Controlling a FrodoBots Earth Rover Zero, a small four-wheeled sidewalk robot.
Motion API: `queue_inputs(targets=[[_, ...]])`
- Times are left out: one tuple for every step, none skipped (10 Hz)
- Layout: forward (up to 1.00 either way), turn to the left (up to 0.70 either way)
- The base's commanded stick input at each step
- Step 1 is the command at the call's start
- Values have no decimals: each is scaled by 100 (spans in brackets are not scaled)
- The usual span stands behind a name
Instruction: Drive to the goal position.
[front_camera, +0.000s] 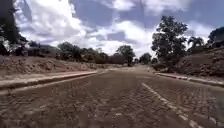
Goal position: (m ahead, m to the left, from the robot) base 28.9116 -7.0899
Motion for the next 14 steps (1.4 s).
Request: queue_inputs(targets=[[100, 0], [100, 0], [100, 0], [100, 0], [100, 0], [100, 0], [100, 0], [100, 0], [100, 0], [100, 0], [100, 0], [100, 0], [100, 0], [100, 0]])
